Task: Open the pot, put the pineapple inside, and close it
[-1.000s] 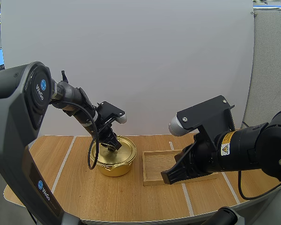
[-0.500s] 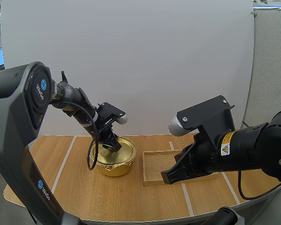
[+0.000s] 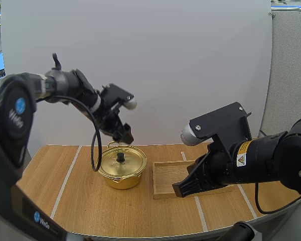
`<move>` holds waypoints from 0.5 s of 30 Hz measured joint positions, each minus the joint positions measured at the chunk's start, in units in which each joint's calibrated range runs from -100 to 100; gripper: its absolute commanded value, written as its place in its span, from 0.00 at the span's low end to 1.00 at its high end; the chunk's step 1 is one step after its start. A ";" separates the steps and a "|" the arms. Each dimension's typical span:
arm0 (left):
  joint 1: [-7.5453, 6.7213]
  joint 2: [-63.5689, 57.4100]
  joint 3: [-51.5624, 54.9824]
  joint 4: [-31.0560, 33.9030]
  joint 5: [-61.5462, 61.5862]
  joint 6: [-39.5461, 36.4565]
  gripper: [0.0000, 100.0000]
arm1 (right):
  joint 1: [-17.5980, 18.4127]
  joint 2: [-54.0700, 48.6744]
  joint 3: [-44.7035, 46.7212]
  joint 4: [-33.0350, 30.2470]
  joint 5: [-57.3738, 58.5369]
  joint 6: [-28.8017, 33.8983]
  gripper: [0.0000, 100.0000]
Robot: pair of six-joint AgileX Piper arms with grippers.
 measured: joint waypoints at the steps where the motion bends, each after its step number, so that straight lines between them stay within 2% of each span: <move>1: 0.00 -1.59 -0.76 0.00 1.00 -0.47 1.00 | 0.00 0.00 0.00 0.00 0.00 0.00 0.00; 10: 0.00 -18.77 -4.79 1.08 9.77 -2.97 1.00 | 0.00 0.00 0.00 0.00 0.00 0.00 0.00; 15: 0.00 -28.69 -7.37 7.59 11.18 -7.86 1.00 | 0.00 0.00 0.00 -0.58 0.00 0.00 0.00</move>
